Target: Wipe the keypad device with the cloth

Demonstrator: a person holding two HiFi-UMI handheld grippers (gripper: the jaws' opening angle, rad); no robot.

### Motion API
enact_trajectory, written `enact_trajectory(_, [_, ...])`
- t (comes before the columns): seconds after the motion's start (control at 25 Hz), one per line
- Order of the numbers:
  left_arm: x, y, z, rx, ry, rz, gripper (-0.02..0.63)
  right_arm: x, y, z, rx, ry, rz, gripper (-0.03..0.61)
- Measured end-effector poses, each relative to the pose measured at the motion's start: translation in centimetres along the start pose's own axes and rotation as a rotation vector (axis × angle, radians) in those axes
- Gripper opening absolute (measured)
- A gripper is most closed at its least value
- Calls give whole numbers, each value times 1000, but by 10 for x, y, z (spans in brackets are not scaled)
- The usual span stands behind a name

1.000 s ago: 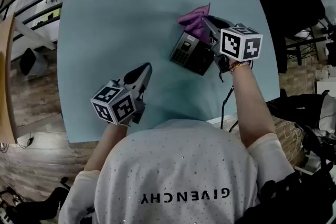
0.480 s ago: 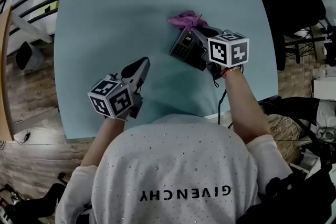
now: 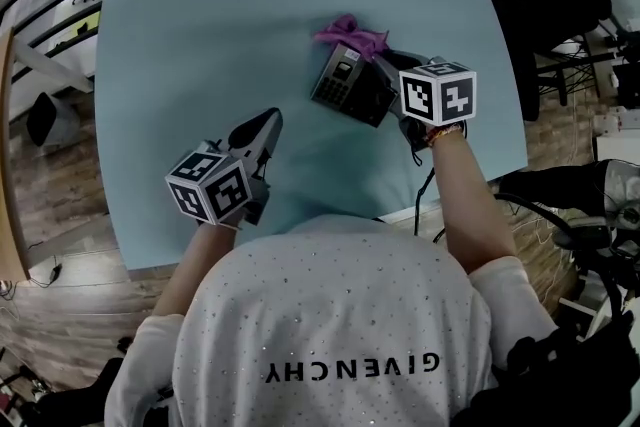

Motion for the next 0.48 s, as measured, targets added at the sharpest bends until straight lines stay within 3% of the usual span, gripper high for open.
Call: enact_trajectory(0.48, [-8,-29,-15,-17,38,-34,0,-30,-47,29,-66,-17,-98,31])
Point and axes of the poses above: the fingertips, and each gripper's own axes: z backward along the fingers, y to its left, x out of its top, the point moved 1 cm from there along z, backward along the fingers, and after that the axes turned 11 degrees about -x, right-handed, at the moved point
